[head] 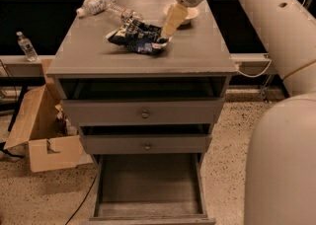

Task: Pick blue chip bag from bottom drawer and place on counter

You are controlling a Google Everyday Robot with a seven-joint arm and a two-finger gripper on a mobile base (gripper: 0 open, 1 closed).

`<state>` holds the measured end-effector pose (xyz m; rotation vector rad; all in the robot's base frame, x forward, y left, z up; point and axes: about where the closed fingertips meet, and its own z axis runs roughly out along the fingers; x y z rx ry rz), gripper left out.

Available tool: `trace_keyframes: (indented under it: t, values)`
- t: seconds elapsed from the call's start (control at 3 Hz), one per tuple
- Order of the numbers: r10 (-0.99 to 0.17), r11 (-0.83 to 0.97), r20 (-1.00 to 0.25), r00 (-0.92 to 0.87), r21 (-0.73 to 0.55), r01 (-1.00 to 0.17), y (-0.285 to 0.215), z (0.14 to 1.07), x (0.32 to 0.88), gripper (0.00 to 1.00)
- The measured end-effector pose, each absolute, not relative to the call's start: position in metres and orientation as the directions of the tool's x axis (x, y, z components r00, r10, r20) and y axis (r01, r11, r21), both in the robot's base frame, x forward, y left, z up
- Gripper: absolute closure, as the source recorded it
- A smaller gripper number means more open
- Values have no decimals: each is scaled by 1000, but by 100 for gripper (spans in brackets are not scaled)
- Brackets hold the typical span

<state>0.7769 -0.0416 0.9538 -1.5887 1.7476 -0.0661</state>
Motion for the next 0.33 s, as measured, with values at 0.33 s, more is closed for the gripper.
trace_keyframes:
  t: [0.33]
  values:
    - [-883, 258, -469, 28, -533, -806, -68, 970, 772, 0]
